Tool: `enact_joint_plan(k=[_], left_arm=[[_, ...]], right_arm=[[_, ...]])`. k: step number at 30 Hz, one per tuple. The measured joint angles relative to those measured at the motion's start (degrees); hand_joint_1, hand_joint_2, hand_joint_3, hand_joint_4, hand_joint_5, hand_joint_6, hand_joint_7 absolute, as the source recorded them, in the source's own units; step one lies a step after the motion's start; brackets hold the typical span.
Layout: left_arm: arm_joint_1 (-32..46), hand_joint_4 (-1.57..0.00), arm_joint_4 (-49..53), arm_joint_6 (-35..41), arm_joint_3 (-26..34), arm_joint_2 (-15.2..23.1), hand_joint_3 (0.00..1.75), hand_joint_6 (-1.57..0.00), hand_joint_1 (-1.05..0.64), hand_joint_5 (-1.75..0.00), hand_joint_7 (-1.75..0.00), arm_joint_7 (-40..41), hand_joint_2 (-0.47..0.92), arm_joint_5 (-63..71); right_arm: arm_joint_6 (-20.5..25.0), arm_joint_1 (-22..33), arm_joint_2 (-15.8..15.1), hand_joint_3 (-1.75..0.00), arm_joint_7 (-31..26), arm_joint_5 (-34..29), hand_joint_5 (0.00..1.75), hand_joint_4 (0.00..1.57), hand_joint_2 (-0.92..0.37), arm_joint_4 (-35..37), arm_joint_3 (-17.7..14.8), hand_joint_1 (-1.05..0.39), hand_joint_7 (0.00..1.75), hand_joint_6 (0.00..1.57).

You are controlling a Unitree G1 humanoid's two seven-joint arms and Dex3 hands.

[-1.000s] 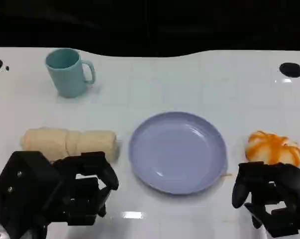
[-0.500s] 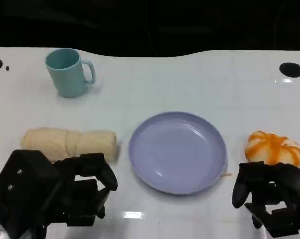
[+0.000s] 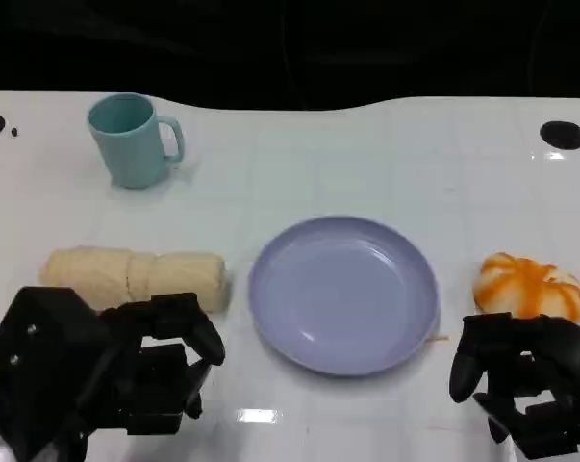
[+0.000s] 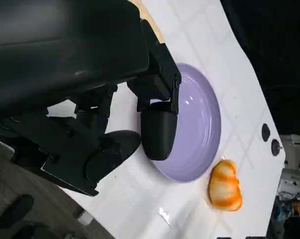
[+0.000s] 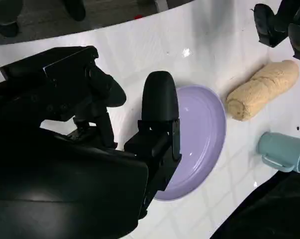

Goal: Grasp the towel on the left side of the plate with the left hand and place it into the plate.

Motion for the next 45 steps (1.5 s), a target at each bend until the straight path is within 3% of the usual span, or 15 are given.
enact_joint_plan(k=[2, 5, 7, 9, 13, 21, 27, 37, 45], left_arm=[[-0.16, -0.59, 0.72, -2.18, 0.59, 0.00, 0.93, -0.68, -0.13, -1.40, -0.98, -0.08, 0.64, -0.31], [-0.43, -0.58, 2.02, -6.35, 1.10, 0.18, 0.64, -0.72, -0.19, -1.10, -0.61, -0.08, 0.75, 0.34], [-0.80, -0.59, 2.58, -8.65, 1.19, 0.83, 0.55, -0.74, -0.20, -1.04, -0.51, -0.04, 0.79, 1.74], [-0.94, -0.58, 2.71, -9.92, 1.32, 1.22, 0.31, -0.66, -0.25, -0.87, -0.27, 0.03, 0.89, 2.63], [-1.38, -0.48, 2.96, -13.35, 1.31, 2.78, 0.20, -0.46, -0.36, -0.55, -0.03, 0.33, 0.92, 6.70], [-4.04, -0.23, 3.43, -20.07, -1.50, 8.11, 0.12, -0.21, -0.53, -0.30, 0.00, 3.69, 0.92, 22.92], [-9.68, -0.20, 3.60, -19.07, -5.97, 13.90, 0.09, -0.15, -0.61, -0.24, 0.00, 4.17, 0.92, 41.01], [-20.08, -0.23, 14.12, -15.33, -13.70, 14.34, 0.01, -0.18, -0.60, -0.19, -0.01, 3.74, 0.90, 55.35], [-27.09, -0.33, 26.81, -14.71, -19.20, 12.70, 0.00, -0.22, -0.59, -0.11, -0.01, 3.76, 0.90, 58.51]], right_arm=[[0.19, 0.00, 0.01, -0.90, 0.00, 0.09, 1.70, 0.65, -0.73, -0.01, 0.00, 0.10, 1.45, 0.64], [0.95, 0.00, 0.10, -0.90, 0.00, 0.60, 1.70, 0.64, -0.72, -0.23, -0.07, 0.09, 1.45, 0.64], [1.38, -0.01, 0.16, -0.90, 0.00, 1.04, 1.70, 0.65, -0.72, -0.56, -0.08, 0.09, 1.45, 0.65], [1.84, -0.05, 0.17, -0.91, 0.00, 1.26, 1.70, 0.65, -0.72, -0.91, -0.08, 0.09, 1.45, 0.65], [2.32, -0.73, 0.53, -0.93, 0.00, 1.53, 1.72, 0.66, -0.71, -0.88, -0.06, 0.09, 1.47, 0.65], [3.21, -1.93, 1.01, -0.92, -0.08, 1.47, 1.70, 0.64, -0.71, -0.84, 0.07, 0.09, 1.46, 0.64], [3.28, -1.87, 1.06, -0.92, -0.14, 1.46, 1.71, 0.64, -0.72, -0.90, 0.10, 0.10, 1.47, 0.64], [3.84, -1.74, 1.05, -0.91, -0.19, 1.43, 1.71, 0.63, -0.72, -1.36, 0.16, 0.10, 1.47, 0.62], [4.20, -1.67, 1.08, -0.90, -0.34, 1.43, 1.70, 0.63, -0.72, -1.60, 0.27, 0.10, 1.45, 0.62]])
